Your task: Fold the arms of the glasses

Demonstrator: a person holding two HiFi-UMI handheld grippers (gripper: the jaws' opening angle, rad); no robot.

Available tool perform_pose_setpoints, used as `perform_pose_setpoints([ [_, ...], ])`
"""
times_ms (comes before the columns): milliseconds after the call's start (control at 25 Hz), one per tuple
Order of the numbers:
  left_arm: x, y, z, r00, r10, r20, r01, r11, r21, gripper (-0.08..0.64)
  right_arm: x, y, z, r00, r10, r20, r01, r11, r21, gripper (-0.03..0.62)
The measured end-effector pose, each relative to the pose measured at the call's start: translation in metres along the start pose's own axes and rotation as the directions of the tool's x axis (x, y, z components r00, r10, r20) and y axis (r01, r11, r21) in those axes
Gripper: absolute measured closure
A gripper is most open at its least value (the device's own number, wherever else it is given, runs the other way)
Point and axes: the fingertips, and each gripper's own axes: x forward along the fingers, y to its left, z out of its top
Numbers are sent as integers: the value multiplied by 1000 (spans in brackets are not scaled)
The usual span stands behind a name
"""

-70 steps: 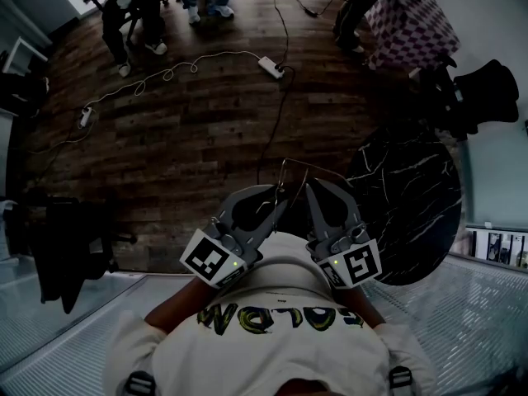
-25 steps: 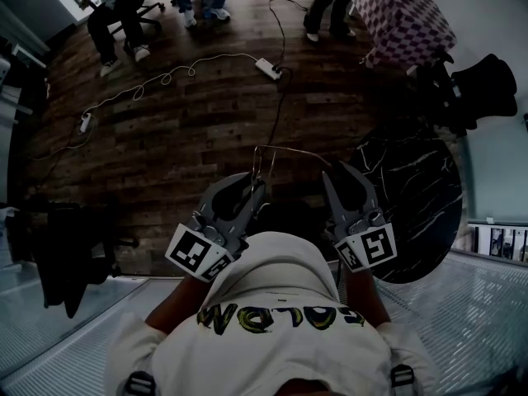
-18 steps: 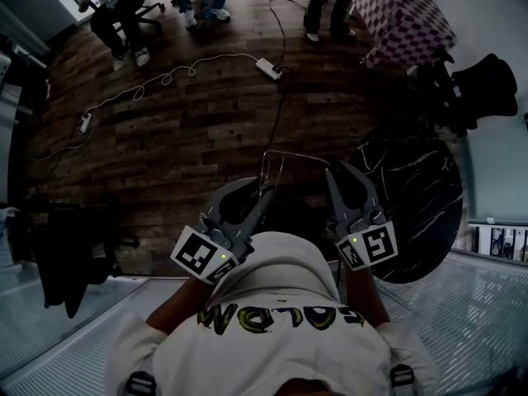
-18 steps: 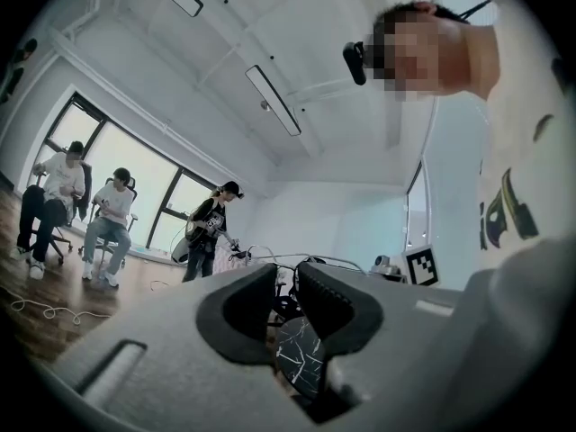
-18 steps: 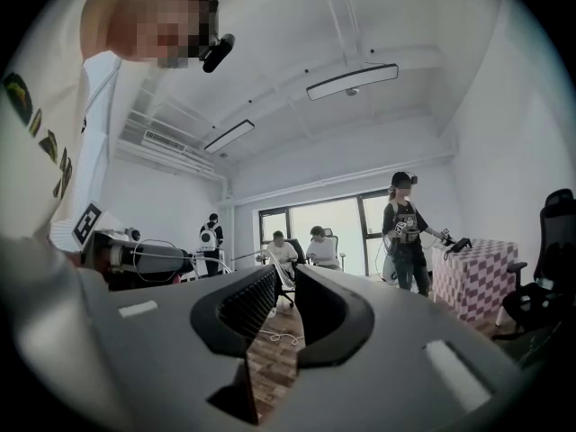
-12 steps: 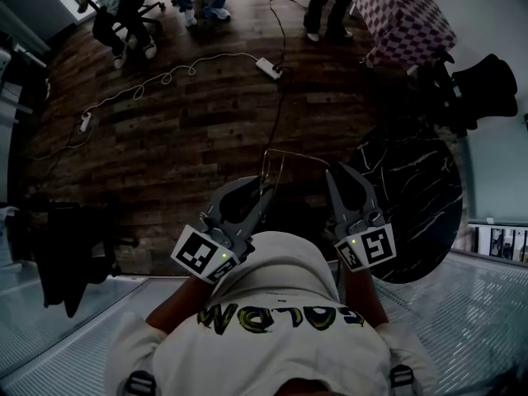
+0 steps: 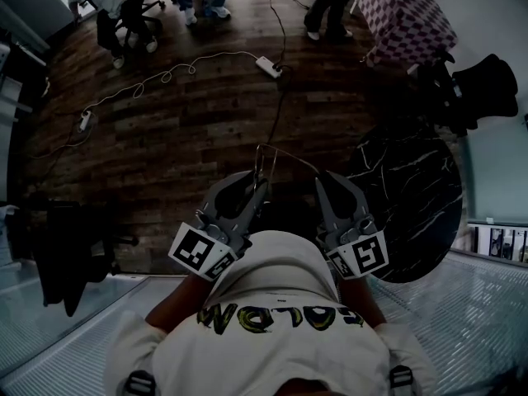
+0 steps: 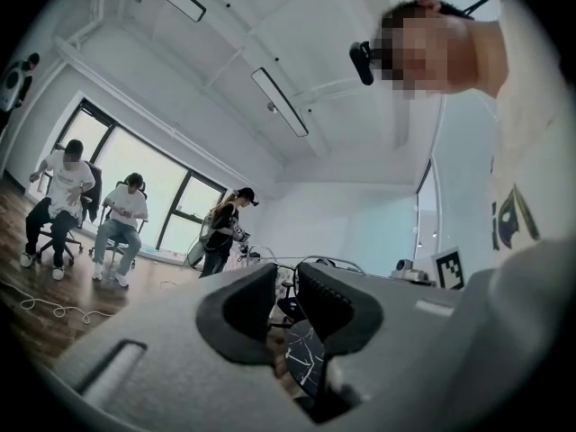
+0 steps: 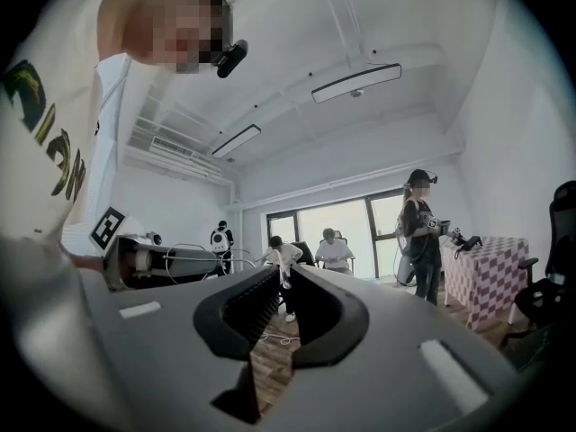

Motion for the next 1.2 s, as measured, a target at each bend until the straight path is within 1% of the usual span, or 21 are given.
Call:
perform_pose_setpoints([
  [280,-2,9,1,1000,27,10,-27,1000,0,480,4,23,-1,999,50,15,-51,999,20,568],
  [440,-2,12,2,999,38,15,-38,999,-1,480,5,39,-3,996,94,13,-94,995,24,575],
  [760,-2,14,3,999,50,14,-50,999,3,480,6,63,-6,986,164,12,-164,986,43,569],
  [1040,-1,17,4,999,51,18,-51,999,-1,480,12,79,-5,978,206,23,-207,977,53,557],
  [1200,0,16,5,998,55,20,-55,998,0,480,13,85,-6,975,223,8,-223,973,57,554],
])
